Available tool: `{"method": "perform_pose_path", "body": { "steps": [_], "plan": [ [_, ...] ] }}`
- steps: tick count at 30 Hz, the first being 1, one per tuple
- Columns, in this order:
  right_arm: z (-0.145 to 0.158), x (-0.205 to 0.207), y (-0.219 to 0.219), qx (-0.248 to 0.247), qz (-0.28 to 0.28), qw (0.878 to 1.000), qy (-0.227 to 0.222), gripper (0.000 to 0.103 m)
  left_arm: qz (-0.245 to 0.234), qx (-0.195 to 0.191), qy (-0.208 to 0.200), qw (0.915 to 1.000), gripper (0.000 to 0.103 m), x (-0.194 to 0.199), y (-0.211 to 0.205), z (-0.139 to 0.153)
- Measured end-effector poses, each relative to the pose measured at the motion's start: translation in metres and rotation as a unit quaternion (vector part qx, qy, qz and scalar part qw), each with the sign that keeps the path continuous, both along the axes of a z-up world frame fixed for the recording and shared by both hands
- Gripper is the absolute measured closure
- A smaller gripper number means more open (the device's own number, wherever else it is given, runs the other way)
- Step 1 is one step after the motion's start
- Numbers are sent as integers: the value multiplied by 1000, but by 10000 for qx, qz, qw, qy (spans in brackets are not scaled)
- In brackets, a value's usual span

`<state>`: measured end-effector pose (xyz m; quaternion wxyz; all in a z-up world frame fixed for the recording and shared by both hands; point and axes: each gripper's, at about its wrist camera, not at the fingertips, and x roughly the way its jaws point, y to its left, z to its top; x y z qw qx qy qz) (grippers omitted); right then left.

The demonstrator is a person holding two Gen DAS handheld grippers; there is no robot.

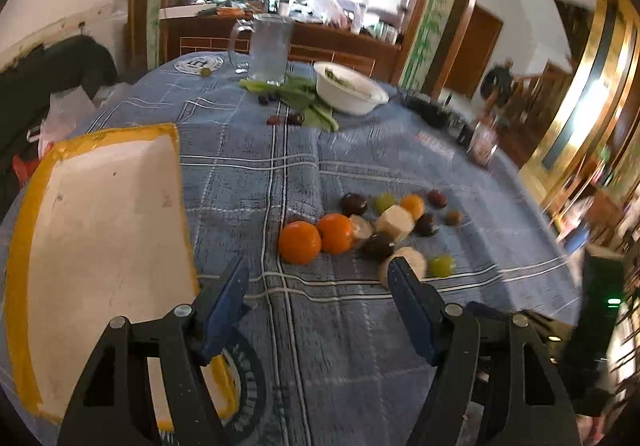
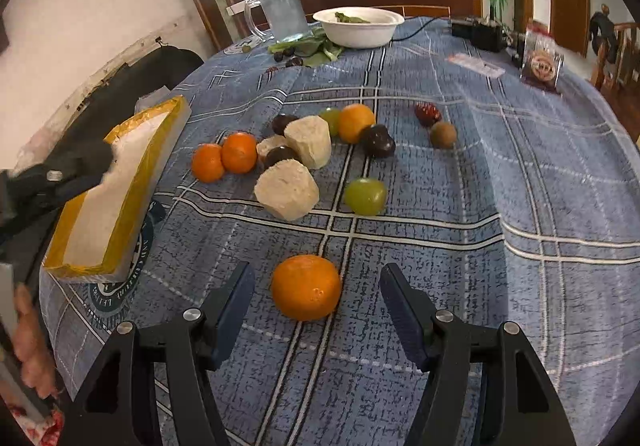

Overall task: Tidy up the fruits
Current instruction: 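Grasp a tangerine with the left tool while the right tool grasps another tangerine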

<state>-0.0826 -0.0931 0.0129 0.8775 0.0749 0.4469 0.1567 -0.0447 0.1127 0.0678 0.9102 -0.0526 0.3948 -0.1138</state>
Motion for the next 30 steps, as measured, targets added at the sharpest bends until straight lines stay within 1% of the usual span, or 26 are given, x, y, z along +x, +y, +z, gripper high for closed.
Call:
{"method": "perform_pose_path", "body": {
  "steps": [2, 4, 5, 7, 8, 11, 13, 17, 20, 21, 22, 23, 24, 25, 26, 27, 30],
  "plan": [
    [1, -1, -1, 76, 12, 10000, -20, 34, -99, 150, 142, 9997, 32, 15, -7, -10],
    [2, -2, -1, 88, 18, 10000, -30, 34, -127, 222, 272, 9993, 32, 27, -10, -19],
    [3, -3, 0, 74, 21, 10000, -44, 34, -135, 212, 303, 9992, 32, 33, -11, -22],
    [3, -4, 1, 70, 45, 9999, -64, 34, -129, 190, 362, 9991, 38, 43, -10, -27],
    [4, -4, 1, 66, 52, 9999, -69, 34, -139, 184, 385, 9990, 39, 47, -10, -29],
    [5, -5, 2, 70, 73, 9999, -115, 34, -124, 236, 418, 9988, 40, 58, -10, -34],
    [4, -5, 4, 52, 133, 9998, -112, 37, -155, 309, 434, 9985, 42, 63, -13, -37],
    [3, -3, 6, 65, 210, 9997, -52, 51, -360, 296, 418, 9980, 48, 65, -19, -40],
    [2, -2, 6, 97, 224, 9997, -40, 51, -397, 403, 338, 9978, 52, 63, -23, -39],
    [2, -2, 6, 102, 239, 9997, -39, 51, -389, 463, 299, 9977, 56, 62, -24, -38],
    [2, -2, 6, 101, 243, 9996, -41, 51, -360, 551, 243, 9975, 62, 60, -24, -37],
    [2, -2, 6, 105, 247, 9996, -41, 51, -287, 672, 165, 9972, 69, 58, -24, -35],
    [2, -2, 6, 118, 251, 9996, -39, 53, -214, 788, 110, 9966, 79, 57, -23, -33],
    [2, -2, 6, 129, 250, 9996, -37, 55, -258, 664, 161, 9973, 79, 56, -19, -33],
    [1, -1, 5, 140, 243, 9996, -25, 61, -285, 476, 238, 9982, 80, 56, -15, -33],
    [1, -1, 4, 154, 231, 9996, -22, 62, -266, 377, 284, 9985, 80, 55, -11, -34],
    [1, -2, 3, 191, 226, 9996, -36, 65, -108, 310, 203, 9993, 81, 46, -1, -30]
  ]
}}
